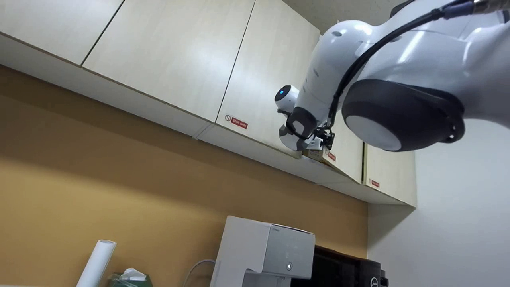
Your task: Close the open cabinet door
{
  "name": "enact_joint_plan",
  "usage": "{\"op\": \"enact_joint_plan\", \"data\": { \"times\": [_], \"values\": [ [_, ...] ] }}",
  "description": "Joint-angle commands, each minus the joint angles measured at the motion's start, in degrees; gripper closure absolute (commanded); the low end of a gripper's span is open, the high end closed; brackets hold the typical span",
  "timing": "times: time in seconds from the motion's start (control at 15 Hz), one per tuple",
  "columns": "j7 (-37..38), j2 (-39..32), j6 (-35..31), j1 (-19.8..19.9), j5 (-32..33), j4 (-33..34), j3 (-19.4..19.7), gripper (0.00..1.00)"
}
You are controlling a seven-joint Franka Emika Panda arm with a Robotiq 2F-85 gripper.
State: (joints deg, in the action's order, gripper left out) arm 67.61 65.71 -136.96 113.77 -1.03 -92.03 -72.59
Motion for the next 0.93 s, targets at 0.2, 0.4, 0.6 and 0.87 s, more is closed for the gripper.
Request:
{"op": "enact_joint_plan", "data": {
  "times": [0.2,0.4,0.6,0.87],
  "values": [
    [0.86,0.59,2.16,7.82,-2.14,8.08,-0.53,0.94],
    [-1.15,-0.2,1.93,8.75,-2.3,9.66,-1.07,0.94],
    [-4.2,-0.84,0.83,9.14,-2.56,10.77,-1.68,0.94],
    [-8.44,-1.78,0.43,9.75,-3.98,13.57,-2.91,0.94]
  ]
}}
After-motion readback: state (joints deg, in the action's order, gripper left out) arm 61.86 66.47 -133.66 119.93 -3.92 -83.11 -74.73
